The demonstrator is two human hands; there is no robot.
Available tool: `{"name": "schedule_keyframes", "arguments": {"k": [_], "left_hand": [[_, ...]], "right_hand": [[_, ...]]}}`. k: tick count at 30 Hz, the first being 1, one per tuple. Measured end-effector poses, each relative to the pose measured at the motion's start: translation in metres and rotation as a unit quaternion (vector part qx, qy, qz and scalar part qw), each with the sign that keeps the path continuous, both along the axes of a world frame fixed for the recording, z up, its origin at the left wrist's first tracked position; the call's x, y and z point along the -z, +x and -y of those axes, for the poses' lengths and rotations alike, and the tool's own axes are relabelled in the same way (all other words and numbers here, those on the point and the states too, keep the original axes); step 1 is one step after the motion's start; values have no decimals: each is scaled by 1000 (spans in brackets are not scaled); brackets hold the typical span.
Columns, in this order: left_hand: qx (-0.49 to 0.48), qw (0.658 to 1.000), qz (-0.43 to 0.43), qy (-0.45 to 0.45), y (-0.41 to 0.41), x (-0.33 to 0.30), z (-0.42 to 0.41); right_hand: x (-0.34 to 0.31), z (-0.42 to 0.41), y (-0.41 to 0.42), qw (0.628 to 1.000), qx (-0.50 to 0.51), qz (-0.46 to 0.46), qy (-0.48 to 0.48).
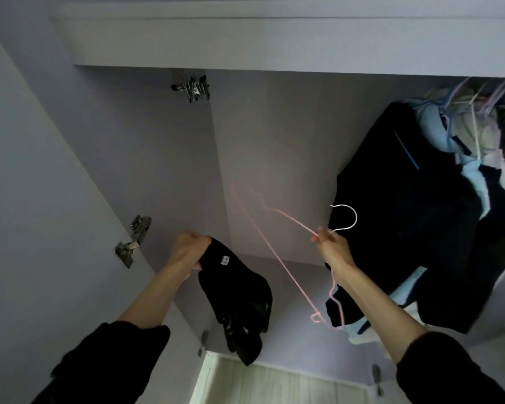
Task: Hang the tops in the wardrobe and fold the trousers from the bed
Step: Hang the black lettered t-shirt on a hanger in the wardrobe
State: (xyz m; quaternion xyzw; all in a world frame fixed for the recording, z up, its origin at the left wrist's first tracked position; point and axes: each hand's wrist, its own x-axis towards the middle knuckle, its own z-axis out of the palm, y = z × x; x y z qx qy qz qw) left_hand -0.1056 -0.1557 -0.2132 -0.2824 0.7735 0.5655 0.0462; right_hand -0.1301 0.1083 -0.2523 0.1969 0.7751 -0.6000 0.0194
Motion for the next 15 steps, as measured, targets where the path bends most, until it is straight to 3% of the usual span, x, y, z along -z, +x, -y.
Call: {"name": "schedule_keyframes", "arguments": {"k": [7, 15], "left_hand": [[6, 986, 0, -168, -21, 7, 6], [123, 943, -48, -304, -29, -8, -26]], "right_hand": [[-11, -19, 12, 989, -85, -35, 113], [-22, -7, 12, 971, -146, -80, 174]]}}
